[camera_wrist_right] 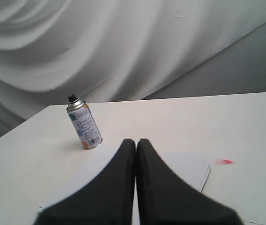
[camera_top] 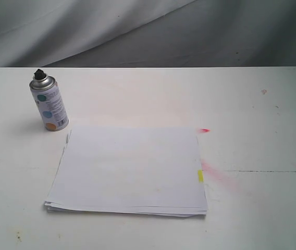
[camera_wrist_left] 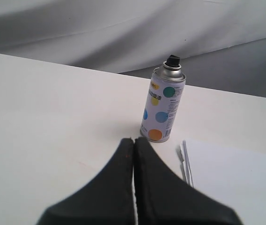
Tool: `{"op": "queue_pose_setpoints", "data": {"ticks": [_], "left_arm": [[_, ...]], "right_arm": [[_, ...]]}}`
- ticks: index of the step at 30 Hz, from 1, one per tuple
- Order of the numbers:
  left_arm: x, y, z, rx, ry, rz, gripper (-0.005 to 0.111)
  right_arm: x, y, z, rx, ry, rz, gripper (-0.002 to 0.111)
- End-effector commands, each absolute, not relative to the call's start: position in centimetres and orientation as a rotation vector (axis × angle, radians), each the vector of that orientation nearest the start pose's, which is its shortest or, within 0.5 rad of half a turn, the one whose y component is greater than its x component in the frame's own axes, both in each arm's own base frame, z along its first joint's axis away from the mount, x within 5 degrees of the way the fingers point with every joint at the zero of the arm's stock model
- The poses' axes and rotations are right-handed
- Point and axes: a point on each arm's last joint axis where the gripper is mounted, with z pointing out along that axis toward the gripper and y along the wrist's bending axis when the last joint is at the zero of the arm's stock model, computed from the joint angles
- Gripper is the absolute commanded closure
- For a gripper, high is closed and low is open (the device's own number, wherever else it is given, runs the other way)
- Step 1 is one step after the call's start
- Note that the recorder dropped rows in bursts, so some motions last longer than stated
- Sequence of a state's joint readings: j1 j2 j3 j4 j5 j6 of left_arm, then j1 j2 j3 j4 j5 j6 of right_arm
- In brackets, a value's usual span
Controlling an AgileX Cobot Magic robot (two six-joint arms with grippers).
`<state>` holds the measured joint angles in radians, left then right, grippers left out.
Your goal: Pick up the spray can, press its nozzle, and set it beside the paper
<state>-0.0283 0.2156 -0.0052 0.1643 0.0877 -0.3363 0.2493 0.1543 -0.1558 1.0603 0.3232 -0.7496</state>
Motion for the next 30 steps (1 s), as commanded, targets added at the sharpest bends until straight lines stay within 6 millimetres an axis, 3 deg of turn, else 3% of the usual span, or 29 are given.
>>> {"op": "queue_pose_setpoints", "data": {"ticks": [1,5,7,10,30], "left_arm": [[7.2,-0.1,19.2,-0.141,1.776,-0.142,0.107],[7.2,-0.1,19.2,-0.141,1.776,-0.142,0.107],[7.2,-0.1,19.2,-0.138,1.776,-0.139,0.107],[7.2,-0.1,19.2,-0.136,1.776,-0.137,0.107],[7.2,-0.1,19.2,-0.136,1.776,-0.137,0.107]], "right_arm": [[5.6,3.5,23.9,-0.299,1.651,0.441,0.108],[6.1,2.4,23.3,-0.314,1.645,0.224,0.108],[6.4,1.9,22.3,-0.194,1.654,0.240,0.108],[6.6,1.7,20.1,-0.155,1.669,0.235,0.108],[6.4,1.6,18.5,-0.176,1.837,0.218,0.108]]}}
